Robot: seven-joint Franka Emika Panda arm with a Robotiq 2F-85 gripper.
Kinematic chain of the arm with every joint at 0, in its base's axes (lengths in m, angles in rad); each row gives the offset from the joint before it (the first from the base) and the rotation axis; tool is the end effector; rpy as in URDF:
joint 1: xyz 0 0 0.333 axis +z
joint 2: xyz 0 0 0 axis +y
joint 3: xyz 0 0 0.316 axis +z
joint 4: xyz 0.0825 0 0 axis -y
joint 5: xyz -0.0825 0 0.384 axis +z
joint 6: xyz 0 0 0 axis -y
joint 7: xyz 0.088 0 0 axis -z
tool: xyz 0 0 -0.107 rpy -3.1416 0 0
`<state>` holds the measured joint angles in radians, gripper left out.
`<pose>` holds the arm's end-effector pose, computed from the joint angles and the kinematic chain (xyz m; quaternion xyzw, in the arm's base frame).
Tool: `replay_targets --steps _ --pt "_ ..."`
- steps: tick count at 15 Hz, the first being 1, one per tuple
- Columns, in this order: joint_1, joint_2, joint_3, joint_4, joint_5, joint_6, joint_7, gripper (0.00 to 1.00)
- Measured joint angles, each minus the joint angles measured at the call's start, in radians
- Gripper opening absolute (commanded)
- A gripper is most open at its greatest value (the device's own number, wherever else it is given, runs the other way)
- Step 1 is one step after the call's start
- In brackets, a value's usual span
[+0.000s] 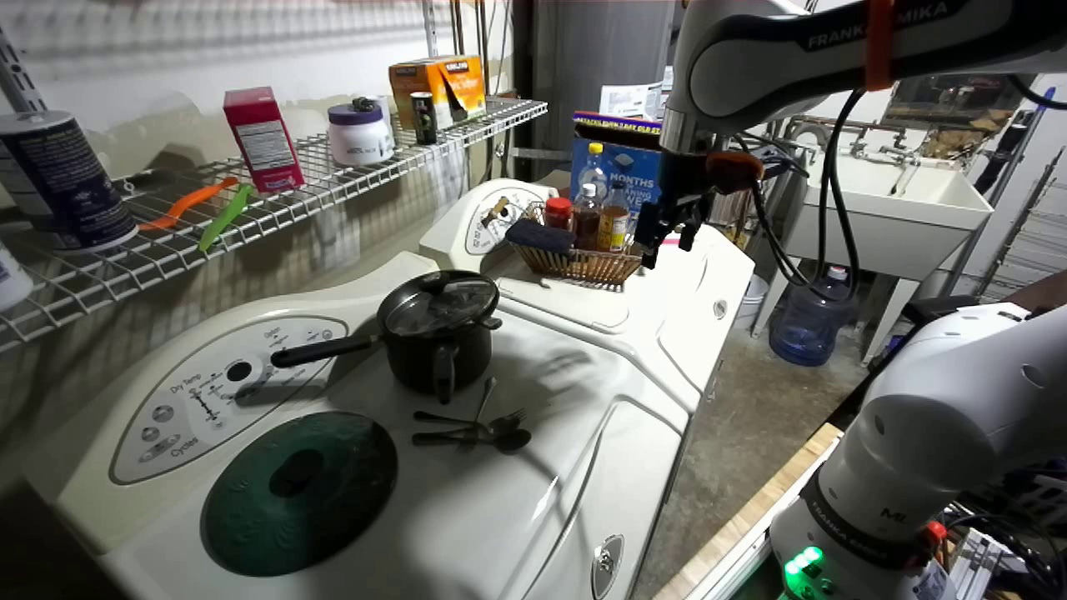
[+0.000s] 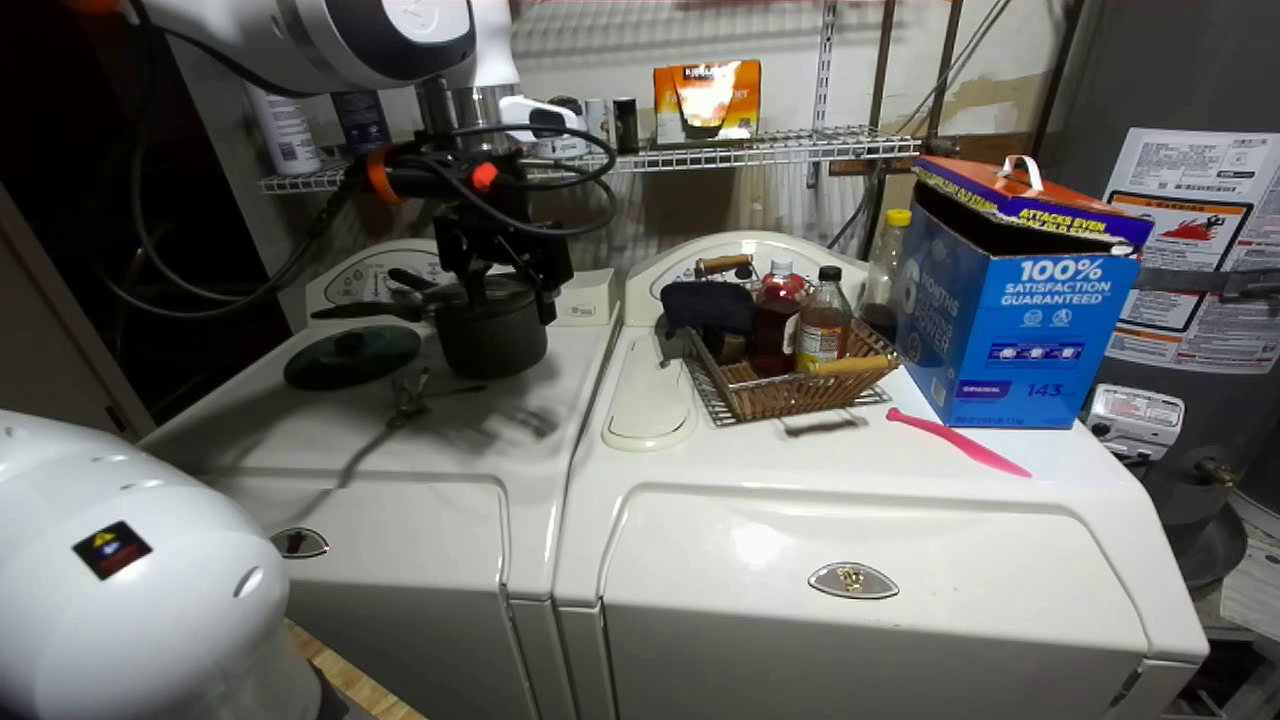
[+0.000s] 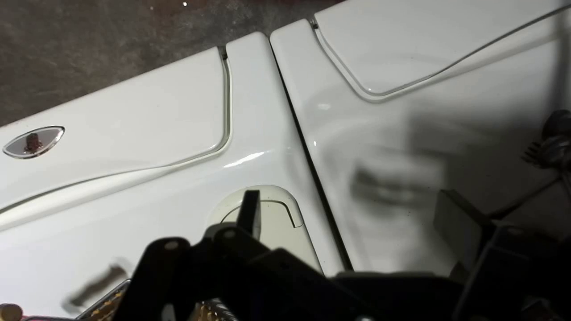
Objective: Put one spoon in the basket
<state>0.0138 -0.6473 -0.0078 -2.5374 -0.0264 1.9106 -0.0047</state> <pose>0.3559 0.0001 0.4875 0.9998 0.0104 0.0103 0.0101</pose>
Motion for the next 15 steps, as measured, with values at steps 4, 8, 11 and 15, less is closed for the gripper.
replay_targets --steps 4,8,11,15 --pt "0.0 0.0 0.0 0.0 0.0 0.0 0.0 1.0" --pt "0.009 0.001 0.004 0.0 0.0 0.0 -0.009 1.0" --pt "0.046 0.021 0.068 -0.006 0.0 0.007 -0.008 1.0" --pt "0.156 0.078 0.178 -0.023 -0.001 0.039 -0.018 1.0"
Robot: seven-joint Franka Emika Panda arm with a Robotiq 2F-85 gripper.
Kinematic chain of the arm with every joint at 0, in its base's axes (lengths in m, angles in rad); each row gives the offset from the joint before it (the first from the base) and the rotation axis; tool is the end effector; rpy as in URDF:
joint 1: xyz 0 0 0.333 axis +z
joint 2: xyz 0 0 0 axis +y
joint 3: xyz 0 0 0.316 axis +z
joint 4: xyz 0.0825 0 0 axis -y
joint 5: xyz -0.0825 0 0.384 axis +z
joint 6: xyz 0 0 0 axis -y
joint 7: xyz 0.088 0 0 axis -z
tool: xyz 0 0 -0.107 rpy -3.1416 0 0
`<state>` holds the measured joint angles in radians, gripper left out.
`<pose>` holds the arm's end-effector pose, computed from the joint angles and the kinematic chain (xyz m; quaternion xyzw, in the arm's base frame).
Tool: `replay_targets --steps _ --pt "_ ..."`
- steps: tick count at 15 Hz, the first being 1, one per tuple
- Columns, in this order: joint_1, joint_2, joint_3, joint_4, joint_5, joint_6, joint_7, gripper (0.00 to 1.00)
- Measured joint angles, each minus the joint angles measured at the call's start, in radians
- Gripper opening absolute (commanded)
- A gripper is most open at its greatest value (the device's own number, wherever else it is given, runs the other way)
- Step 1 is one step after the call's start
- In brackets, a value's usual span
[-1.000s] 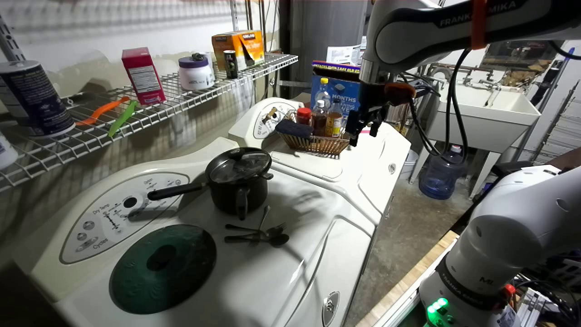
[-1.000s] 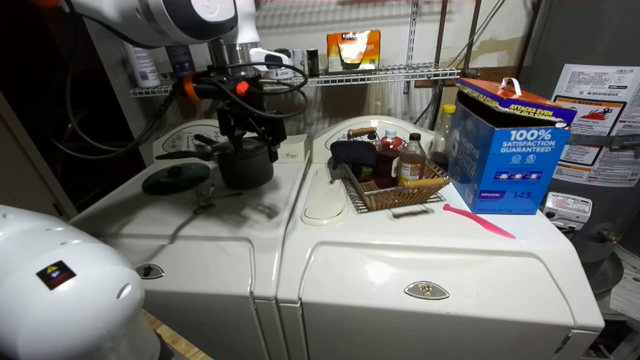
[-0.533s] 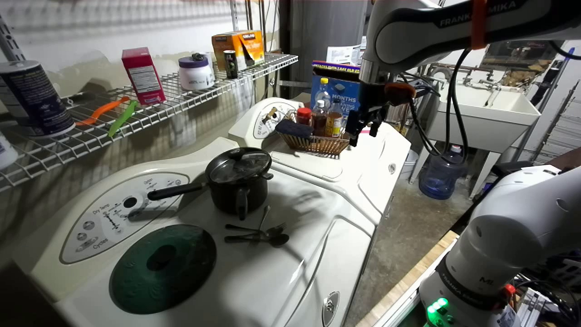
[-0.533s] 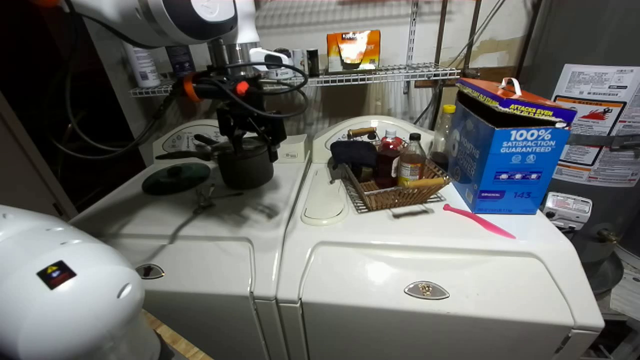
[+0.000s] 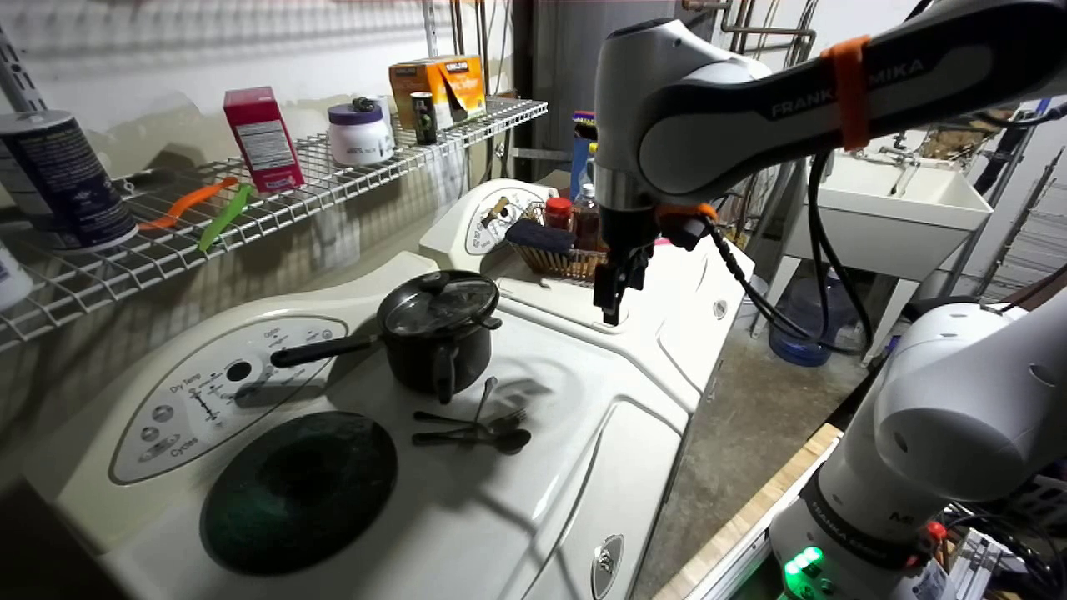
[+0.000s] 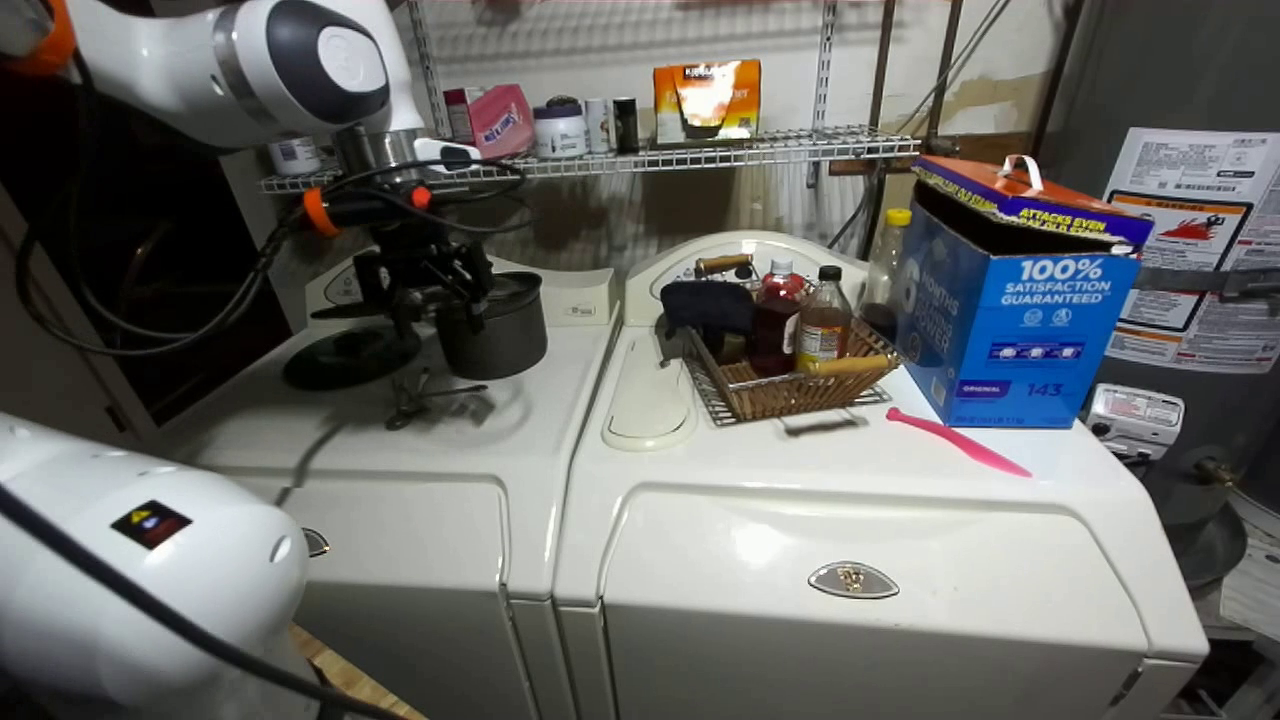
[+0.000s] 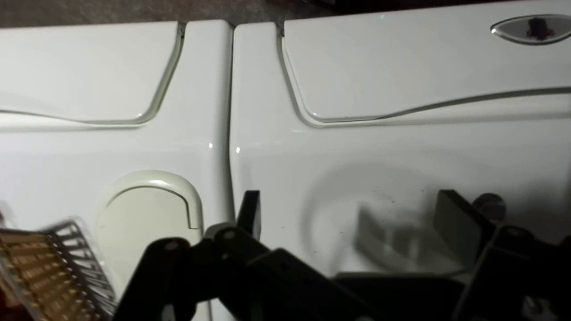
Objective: Put one spoon in the basket
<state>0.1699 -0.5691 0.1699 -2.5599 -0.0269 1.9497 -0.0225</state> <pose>0.3472 0.1218 0.4492 0.9833 0.1710 -0.0154 0.0608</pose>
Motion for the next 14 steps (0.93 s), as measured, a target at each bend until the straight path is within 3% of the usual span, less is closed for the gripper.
replay_targets --steps 3,6,14 --pt "0.085 0.051 0.05 -0.004 0.002 0.055 -0.034 1.0" --pt "0.159 0.091 0.057 -0.003 0.025 0.105 -0.116 1.0" --pt "0.187 0.107 0.048 -0.004 0.046 0.117 -0.219 1.0"
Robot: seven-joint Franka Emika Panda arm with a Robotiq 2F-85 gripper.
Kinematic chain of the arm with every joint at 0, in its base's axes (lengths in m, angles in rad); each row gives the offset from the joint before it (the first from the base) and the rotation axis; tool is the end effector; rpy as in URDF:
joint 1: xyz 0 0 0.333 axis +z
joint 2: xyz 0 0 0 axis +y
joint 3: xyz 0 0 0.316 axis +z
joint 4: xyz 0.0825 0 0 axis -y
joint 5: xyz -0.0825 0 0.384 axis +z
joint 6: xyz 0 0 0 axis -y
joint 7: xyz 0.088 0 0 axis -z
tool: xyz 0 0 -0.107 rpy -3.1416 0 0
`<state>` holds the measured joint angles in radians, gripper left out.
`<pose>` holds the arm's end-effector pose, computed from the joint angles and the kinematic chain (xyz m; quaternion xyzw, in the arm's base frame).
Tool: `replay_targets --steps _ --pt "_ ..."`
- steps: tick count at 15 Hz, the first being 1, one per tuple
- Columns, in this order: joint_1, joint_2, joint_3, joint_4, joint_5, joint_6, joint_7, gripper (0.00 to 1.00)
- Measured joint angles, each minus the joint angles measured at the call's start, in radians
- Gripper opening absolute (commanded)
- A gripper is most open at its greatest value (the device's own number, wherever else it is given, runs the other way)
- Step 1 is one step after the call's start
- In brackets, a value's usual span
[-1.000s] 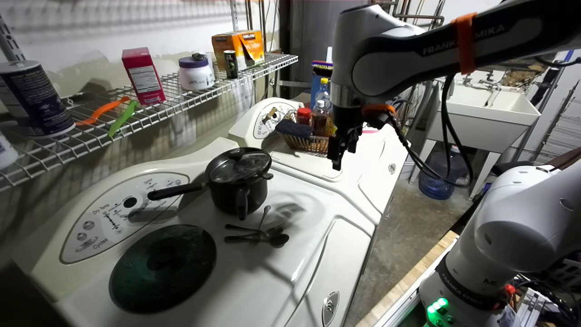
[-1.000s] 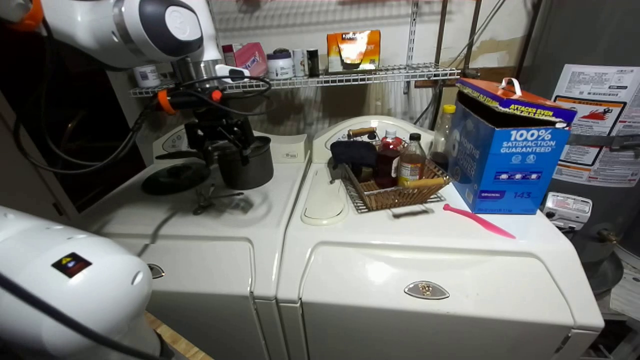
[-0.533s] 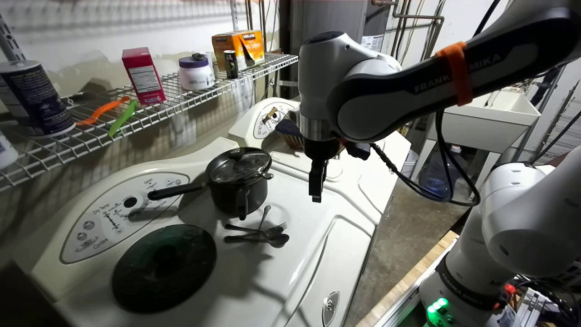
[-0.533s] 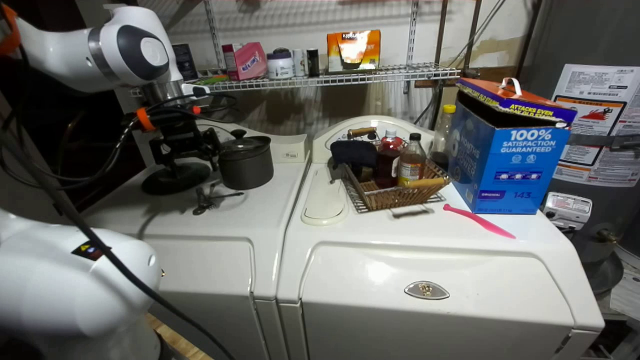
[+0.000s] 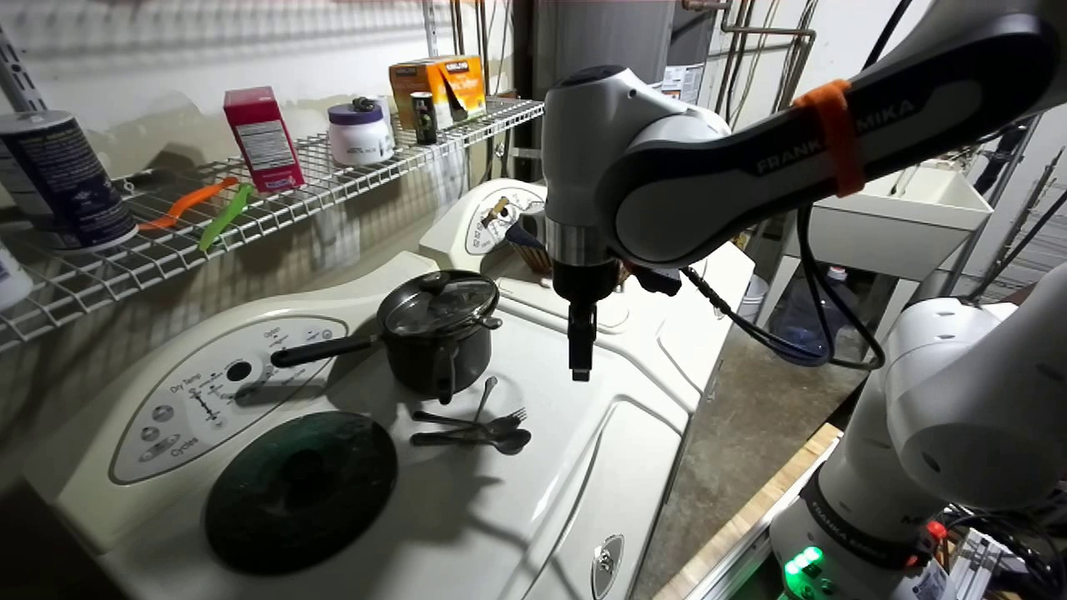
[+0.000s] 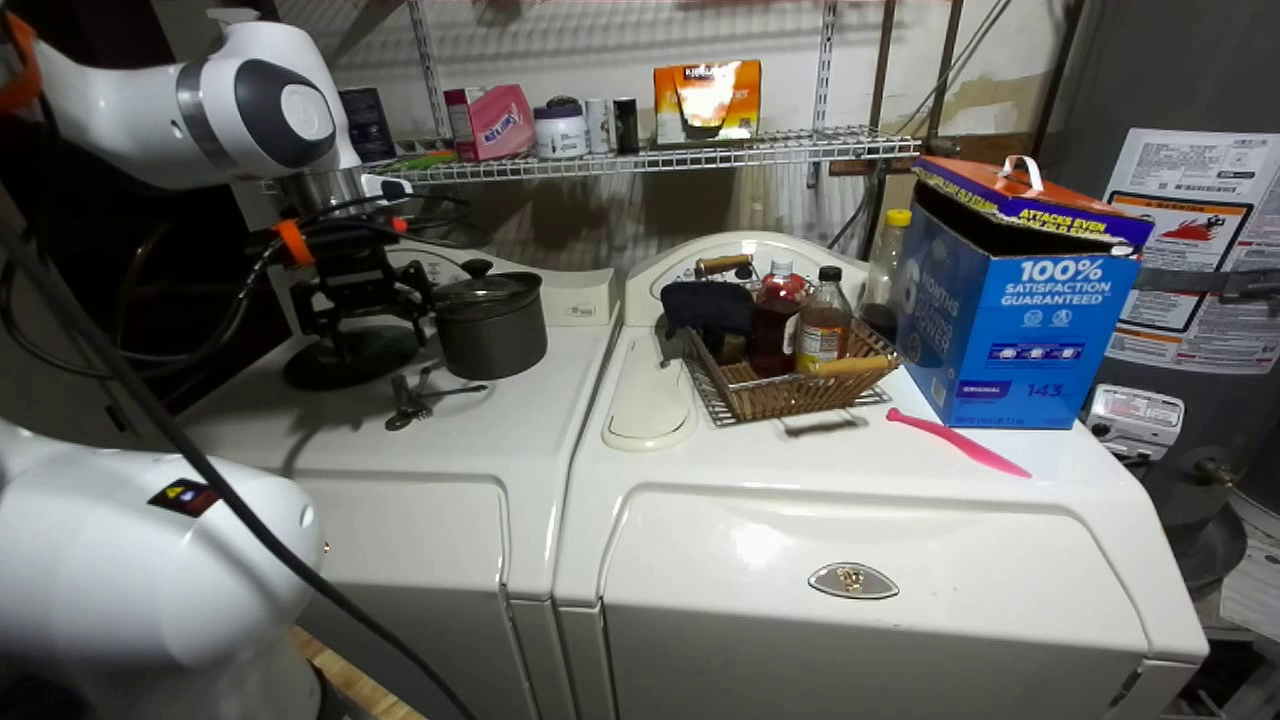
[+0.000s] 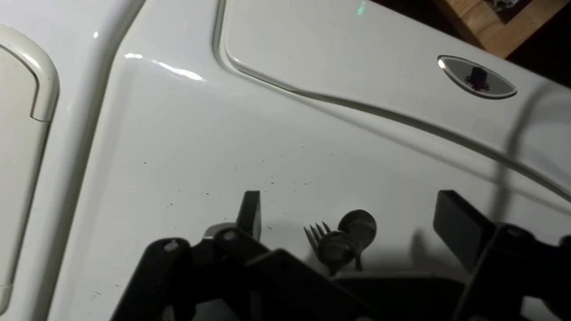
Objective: Put one spoon in the basket
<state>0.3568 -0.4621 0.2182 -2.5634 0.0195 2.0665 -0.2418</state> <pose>0.3280 0.2129 0.4153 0.9234 0.3811 -0.0155 0.0427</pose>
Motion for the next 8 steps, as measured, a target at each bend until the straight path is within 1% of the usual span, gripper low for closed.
replay_targets --steps 2,4,8 --pt "0.031 0.01 -0.002 -0.004 0.036 0.038 -0.076 1.0" --pt "0.064 0.018 -0.008 -0.018 0.076 0.103 -0.152 1.0" --pt "0.123 0.018 -0.054 -0.064 0.159 0.268 -0.328 1.0"
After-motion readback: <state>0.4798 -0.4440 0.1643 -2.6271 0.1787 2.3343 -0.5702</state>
